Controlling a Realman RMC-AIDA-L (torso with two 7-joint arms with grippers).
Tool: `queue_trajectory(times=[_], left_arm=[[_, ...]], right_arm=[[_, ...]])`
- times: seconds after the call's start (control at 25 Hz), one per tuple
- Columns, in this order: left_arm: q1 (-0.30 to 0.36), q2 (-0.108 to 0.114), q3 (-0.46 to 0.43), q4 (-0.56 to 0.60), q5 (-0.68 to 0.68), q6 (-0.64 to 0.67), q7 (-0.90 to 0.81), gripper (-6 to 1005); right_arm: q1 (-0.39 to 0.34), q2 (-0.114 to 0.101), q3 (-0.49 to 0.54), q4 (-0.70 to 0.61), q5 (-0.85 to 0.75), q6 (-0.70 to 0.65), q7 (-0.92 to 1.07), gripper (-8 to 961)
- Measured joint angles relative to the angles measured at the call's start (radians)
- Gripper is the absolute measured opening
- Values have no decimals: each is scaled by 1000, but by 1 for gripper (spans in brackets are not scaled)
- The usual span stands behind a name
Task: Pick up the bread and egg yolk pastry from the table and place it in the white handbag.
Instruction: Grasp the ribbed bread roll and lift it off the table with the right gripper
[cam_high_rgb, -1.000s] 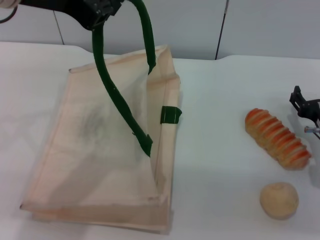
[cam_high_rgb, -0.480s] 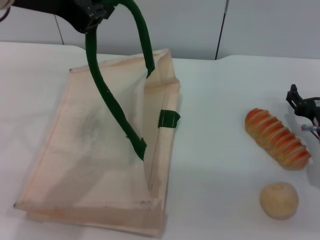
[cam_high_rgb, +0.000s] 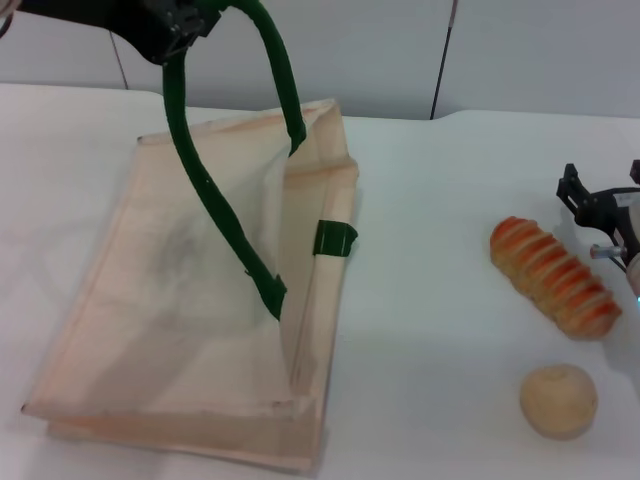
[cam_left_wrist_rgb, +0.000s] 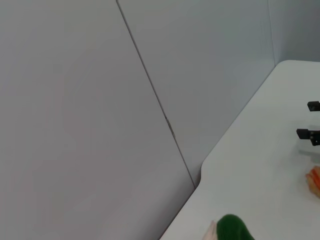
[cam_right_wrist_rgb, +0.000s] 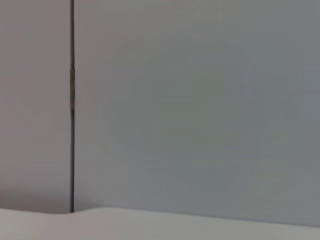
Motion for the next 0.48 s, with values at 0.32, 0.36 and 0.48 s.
queue_trajectory(times=[0.32, 0.36, 0.48], left_arm=[[8, -2, 0, 0, 9, 3, 3, 139], [9, -2, 1, 0, 15, 3, 3, 139], [9, -3, 2, -1, 22, 3, 1, 139]], right_arm=[[-2, -6, 12, -40, 7, 78, 0, 857], [3, -13, 17, -51, 9, 53, 0, 857], [17, -34, 39, -76, 6, -37, -1, 857]])
